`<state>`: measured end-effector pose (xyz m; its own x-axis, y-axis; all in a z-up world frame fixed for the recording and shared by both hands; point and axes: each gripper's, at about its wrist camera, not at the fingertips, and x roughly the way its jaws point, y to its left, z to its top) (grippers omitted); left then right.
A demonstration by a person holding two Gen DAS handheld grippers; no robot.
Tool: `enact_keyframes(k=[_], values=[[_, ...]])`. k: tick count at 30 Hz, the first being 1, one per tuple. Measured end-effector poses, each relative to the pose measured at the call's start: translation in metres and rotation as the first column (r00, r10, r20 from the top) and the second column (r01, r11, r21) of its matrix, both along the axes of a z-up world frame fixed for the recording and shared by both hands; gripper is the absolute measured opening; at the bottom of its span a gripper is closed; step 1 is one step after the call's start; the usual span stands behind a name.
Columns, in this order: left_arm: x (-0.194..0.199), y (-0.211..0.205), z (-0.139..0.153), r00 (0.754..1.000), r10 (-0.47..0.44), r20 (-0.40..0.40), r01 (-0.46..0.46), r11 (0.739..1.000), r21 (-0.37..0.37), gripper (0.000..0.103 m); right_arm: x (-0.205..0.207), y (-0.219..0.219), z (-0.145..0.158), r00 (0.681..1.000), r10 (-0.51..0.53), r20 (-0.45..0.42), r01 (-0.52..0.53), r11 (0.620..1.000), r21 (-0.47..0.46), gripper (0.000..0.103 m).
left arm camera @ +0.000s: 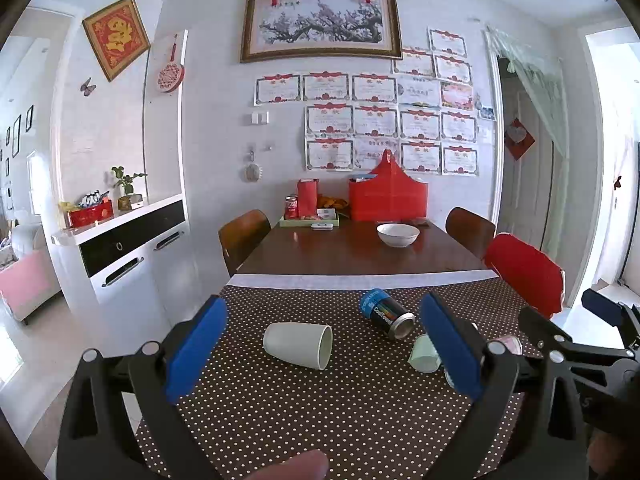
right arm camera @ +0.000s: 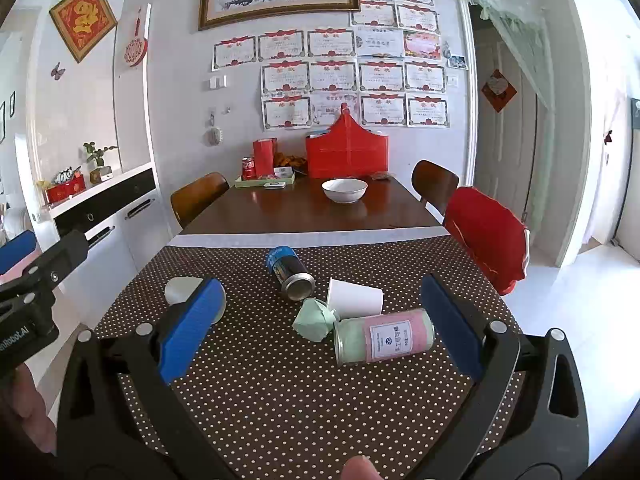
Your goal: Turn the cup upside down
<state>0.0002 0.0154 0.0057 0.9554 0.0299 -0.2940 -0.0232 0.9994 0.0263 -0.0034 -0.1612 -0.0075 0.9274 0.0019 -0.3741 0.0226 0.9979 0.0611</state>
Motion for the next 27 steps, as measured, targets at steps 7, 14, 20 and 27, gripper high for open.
enact_keyframes(k=[7, 14, 20, 27], values=[[-0.014, -0.002, 0.004, 1.0, 0.002, 0.011, -0.002, 1.0, 0.002, 0.096, -0.007, 0.001, 0.0, 1.0, 0.002, 0.008, -0.003, 1.0, 0.002, 0.097], [-0.018, -0.005, 0.007, 1.0, -0.007, 0.011, 0.007, 1.0, 0.017, 0.096, -0.015, -0.004, 0.0, 1.0, -0.005, 0.018, 0.005, 1.0, 0.014, 0.097], [-0.018, -0.006, 0.004, 1.0, 0.001, 0.003, -0.002, 1.0, 0.021, 0.096, -0.013, -0.007, 0.0, 1.0, 0.003, 0.015, -0.003, 1.0, 0.014, 0.097], [-0.016, -0.004, 0.005, 1.0, 0.005, -0.001, -0.005, 1.0, 0.022, 0.096, -0.012, -0.006, 0.0, 1.0, 0.002, 0.015, -0.002, 1.0, 0.011, 0.097]])
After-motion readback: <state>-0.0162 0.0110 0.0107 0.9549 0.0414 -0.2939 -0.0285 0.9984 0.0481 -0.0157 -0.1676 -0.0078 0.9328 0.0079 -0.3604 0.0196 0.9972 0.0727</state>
